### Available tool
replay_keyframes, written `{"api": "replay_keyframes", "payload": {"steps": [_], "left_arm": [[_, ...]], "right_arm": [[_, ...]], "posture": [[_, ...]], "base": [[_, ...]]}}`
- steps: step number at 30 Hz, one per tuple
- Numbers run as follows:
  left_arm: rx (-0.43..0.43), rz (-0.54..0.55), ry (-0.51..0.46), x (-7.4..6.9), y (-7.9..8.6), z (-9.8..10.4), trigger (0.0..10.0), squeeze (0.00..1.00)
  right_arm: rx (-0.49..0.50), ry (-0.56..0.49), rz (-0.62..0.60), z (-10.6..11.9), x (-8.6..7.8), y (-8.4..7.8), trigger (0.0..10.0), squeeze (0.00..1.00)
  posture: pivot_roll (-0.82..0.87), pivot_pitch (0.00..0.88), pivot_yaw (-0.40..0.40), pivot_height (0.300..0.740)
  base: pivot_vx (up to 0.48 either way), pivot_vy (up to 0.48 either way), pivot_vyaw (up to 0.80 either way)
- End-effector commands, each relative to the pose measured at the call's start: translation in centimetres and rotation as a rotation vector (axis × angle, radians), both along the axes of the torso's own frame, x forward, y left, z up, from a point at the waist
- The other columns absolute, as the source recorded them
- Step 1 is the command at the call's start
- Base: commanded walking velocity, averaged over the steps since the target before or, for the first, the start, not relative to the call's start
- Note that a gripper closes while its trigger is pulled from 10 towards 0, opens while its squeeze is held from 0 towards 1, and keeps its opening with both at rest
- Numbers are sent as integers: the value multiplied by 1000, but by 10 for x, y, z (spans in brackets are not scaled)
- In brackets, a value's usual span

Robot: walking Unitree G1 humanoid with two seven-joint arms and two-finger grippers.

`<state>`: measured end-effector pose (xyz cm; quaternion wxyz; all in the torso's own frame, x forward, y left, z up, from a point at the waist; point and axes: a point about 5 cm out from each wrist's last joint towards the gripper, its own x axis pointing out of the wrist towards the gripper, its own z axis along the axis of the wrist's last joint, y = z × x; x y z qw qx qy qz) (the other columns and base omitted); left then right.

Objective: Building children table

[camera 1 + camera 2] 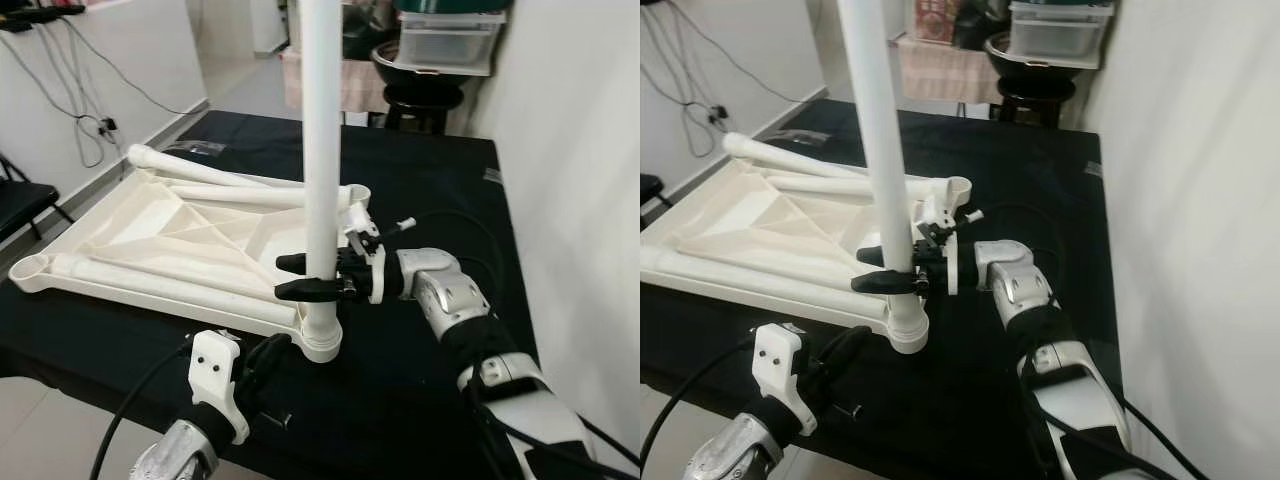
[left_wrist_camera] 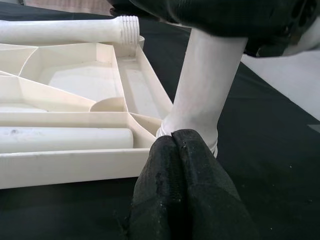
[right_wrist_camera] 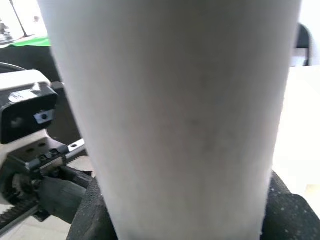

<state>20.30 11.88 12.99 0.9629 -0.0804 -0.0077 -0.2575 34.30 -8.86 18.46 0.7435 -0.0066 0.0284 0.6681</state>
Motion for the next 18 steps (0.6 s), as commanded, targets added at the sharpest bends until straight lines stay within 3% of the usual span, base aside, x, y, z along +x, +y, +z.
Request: {"api": "replay_keyframes", "payload": {"steps": [1, 2, 3, 4, 5, 6, 7, 8, 10, 11, 18], "left_arm": [[-2, 2, 6, -2, 1, 0, 10000, 0], [-1, 1, 5, -2, 1, 1, 10000, 0], [-1, 1, 5, -2, 1, 1, 10000, 0], [0, 1, 5, -3, 2, 1, 10000, 0], [0, 1, 5, -3, 2, 1, 10000, 0], [2, 1, 5, -3, 3, 2, 10000, 0], [2, 1, 5, -3, 3, 2, 10000, 0], [5, 0, 7, -3, 4, 1, 10000, 0], [5, 0, 7, -3, 4, 1, 10000, 0], [2, -22, 17, -1, 5, 0, 10000, 0], [6, -15, 12, 0, 5, 0, 10000, 0]], "right_arm": [[-31, 94, -52, -22, -5, -3, 0, 0], [-61, 113, -243, -37, -12, 4, 0, 0], [-61, 113, -243, -37, -12, 4, 0, 0], [-83, 123, -386, -45, -17, 7, 0, 0], [-83, 123, -386, -45, -17, 7, 0, 0], [-164, 102, -621, -56, -25, 6, 0, 0], [-164, 102, -621, -56, -25, 6, 0, 0], [-154, 114, -745, -51, -25, 3, 0, 0], [-154, 114, -745, -51, -25, 3, 0, 0], [-183, 121, -824, -55, -18, -4, 0, 0], [-167, 133, -817, -56, -14, -4, 0, 0]], "posture": [[29, 78, -22, 740], [35, 87, -24, 740], [35, 87, -24, 740], [35, 87, -24, 740], [35, 87, -24, 740], [26, 96, -7, 740], [26, 96, -7, 740], [12, 90, 8, 740], [12, 90, 8, 740], [18, 81, 2, 740], [17, 79, 2, 740]], "base": [[0, 0, 0], [0, 0, 0], [0, 0, 0], [0, 0, 0], [0, 0, 0], [0, 0, 0], [0, 0, 0], [0, 0, 0], [0, 0, 0], [0, 0, 0], [0, 0, 0]]}}
